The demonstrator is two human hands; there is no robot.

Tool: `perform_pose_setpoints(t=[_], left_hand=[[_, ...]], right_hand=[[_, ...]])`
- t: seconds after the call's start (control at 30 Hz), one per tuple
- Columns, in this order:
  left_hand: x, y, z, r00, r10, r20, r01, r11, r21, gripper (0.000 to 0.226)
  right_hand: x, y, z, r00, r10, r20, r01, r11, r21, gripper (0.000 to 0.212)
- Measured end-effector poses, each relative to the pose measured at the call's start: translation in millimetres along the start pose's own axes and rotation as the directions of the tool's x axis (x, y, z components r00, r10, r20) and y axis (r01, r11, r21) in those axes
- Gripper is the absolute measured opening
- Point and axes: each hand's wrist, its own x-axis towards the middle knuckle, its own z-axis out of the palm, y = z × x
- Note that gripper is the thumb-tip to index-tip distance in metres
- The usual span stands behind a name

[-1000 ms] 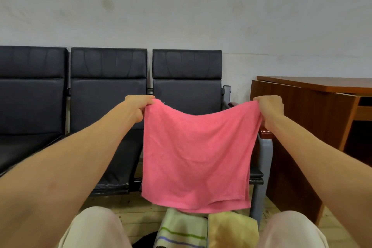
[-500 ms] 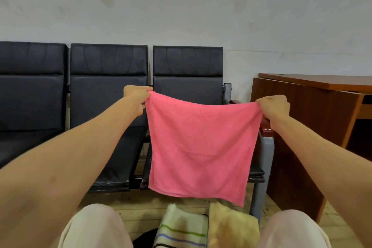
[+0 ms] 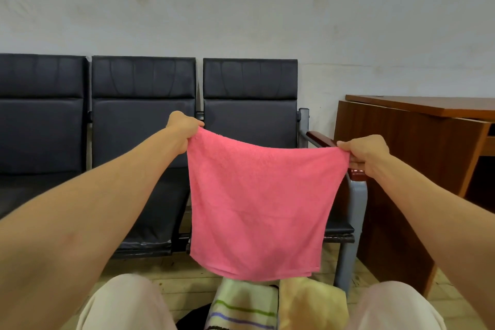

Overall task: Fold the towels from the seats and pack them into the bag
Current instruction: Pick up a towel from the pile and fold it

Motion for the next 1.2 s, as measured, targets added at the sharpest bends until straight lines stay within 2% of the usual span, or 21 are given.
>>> perform_pose_setpoints(t=[0.07,0.13,0.27,0.37,0.47,0.7,0.83,0.93,1.0,1.1,1.2], left_hand=[[1,-1,-1,1.000,-0.003,-0.006,0.003,1.000,0.007,0.022],[3,-4,-3,1.000,-0.012,-0.009,0.012,1.000,0.000,0.025],[7,-6,-7,0.999,-0.012,-0.036,0.012,1.000,0.010,0.027],[7,-6,-6,0.999,-0.012,-0.050,0.013,1.000,0.003,0.026],[5,-5,-2,0.999,-0.007,-0.050,0.007,1.000,0.002,0.025],[7,-8,2,0.998,-0.006,-0.060,0.005,1.000,-0.011,0.024],[6,-10,1,0.996,-0.021,-0.083,0.018,0.999,-0.034,0.022],[6,-10,-1,0.998,-0.008,-0.068,0.007,1.000,-0.019,0.021],[6,-10,-5,0.999,0.008,-0.041,-0.007,1.000,0.013,0.016],[9,-11,-9,0.999,0.029,0.030,-0.032,0.997,0.077,0.017],[4,-9,-10,0.992,0.089,0.093,-0.103,0.984,0.148,0.025]], right_hand=[[0,3,1,0.999,0.029,0.014,-0.030,0.996,0.082,0.030],[-1,5,1,0.991,0.084,0.100,-0.098,0.984,0.150,0.030],[-9,1,-7,0.893,0.230,0.386,-0.342,0.905,0.253,0.019],[-13,2,-6,0.849,0.255,0.463,-0.415,0.863,0.287,0.012],[-15,3,0,0.848,0.291,0.443,-0.436,0.858,0.271,0.010],[-15,4,8,0.939,0.228,0.260,-0.319,0.860,0.399,0.011],[-7,5,6,0.934,0.263,0.244,-0.358,0.728,0.585,0.026],[-6,2,8,0.952,0.219,0.212,-0.303,0.744,0.596,0.038],[-4,-1,12,0.984,0.140,0.107,-0.176,0.824,0.539,0.041],[-3,-3,14,0.994,-0.069,-0.085,0.085,0.974,0.210,0.037],[-3,-4,8,0.971,-0.226,-0.073,0.219,0.971,-0.095,0.027]])
